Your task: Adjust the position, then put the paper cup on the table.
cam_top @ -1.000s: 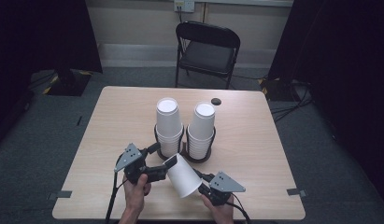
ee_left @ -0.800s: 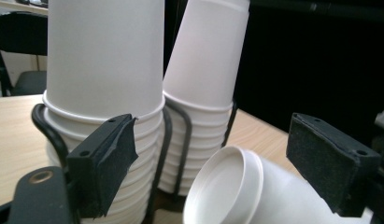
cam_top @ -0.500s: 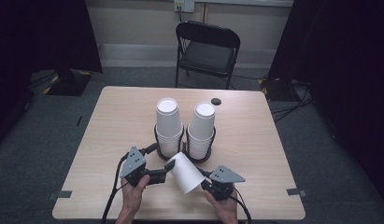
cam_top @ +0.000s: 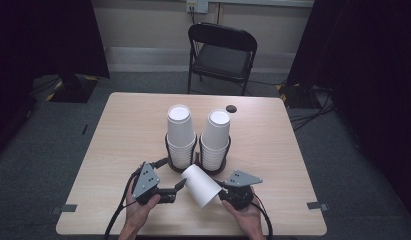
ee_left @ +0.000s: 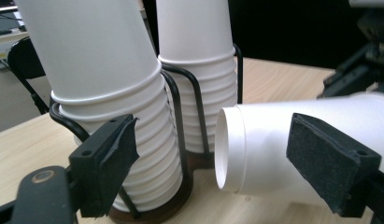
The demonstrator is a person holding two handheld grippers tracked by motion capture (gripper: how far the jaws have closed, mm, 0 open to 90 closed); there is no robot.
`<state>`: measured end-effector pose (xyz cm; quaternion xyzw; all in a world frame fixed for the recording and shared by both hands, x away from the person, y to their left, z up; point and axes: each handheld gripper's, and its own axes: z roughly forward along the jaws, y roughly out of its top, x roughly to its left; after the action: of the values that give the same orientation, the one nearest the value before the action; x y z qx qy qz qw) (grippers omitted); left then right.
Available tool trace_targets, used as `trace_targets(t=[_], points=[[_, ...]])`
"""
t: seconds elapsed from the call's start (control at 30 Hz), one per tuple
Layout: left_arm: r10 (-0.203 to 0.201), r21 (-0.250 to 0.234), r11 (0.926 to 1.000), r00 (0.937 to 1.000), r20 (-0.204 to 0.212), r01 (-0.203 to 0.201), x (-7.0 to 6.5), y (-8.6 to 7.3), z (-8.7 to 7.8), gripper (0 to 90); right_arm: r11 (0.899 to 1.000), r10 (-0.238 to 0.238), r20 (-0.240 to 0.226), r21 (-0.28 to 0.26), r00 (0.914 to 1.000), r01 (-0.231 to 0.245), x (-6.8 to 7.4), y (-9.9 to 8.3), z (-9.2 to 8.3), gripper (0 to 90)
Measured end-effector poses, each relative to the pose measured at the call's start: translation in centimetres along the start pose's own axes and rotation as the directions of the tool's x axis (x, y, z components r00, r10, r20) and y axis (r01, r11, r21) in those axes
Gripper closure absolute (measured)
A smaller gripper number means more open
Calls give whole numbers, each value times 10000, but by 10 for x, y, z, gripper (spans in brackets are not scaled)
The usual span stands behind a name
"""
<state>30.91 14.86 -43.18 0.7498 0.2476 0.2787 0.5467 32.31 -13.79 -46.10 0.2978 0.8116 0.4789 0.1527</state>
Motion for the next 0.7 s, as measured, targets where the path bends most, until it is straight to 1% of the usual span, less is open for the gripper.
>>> trace_targets(t=[0.03,0.07,0.13,0.17,0.23,0.3,0.33,0.4,0.47,0.5,0.57,0.6,0.67,0.7], points=[[115,78,9999,9999,-69,-115,-1,0,0,161,9999,-12,-59,144,10000,13,-1,1,0,841],[127,60,9999,9999,-59,-127,-2,-1,1,160,9997,-26,-116,256,9999,28,-2,2,0,841],[242,181,9995,9997,93,-244,-4,-2,1,159,9989,-6,-212,468,9998,16,-4,4,0,841],[344,249,9991,9993,131,-347,-4,-2,2,159,9980,-50,-260,628,9997,66,-5,6,-1,841],[535,450,9975,9985,115,-540,-7,-3,5,159,9971,-8,-426,756,9991,41,-7,7,-1,841],[672,580,9960,9974,255,-686,-7,-4,6,158,9953,12,-568,963,9984,43,-9,9,0,842],[656,600,9959,9973,329,-675,-8,-4,7,158,9941,-6,-567,1079,9984,68,-10,11,1,841],[762,752,9941,9964,360,-787,-8,-5,7,159,9924,25,-650,1231,9979,56,-13,13,2,842],[750,715,9944,9962,434,-779,-8,-6,7,158,9895,36,-747,1444,9972,72,-15,15,4,842],[760,723,9942,9956,540,-798,-8,-7,7,158,9883,24,-804,1524,9968,100,-16,16,5,841],[922,736,9925,9932,716,-975,-9,-9,6,156,9846,-23,-915,1738,9958,183,-17,18,6,841],[1043,813,9905,9911,833,-1111,-9,-9,5,155,9833,-27,-978,1811,9952,204,-17,19,6,841],[1070,835,9900,9906,849,-1141,-11,-10,5,155,9805,-38,-1081,1947,9941,249,-18,21,5,841],[1131,883,9887,9893,925,-1213,-11,-10,5,155,9786,23,-1133,2048,9936,211,-19,22,4,841]])
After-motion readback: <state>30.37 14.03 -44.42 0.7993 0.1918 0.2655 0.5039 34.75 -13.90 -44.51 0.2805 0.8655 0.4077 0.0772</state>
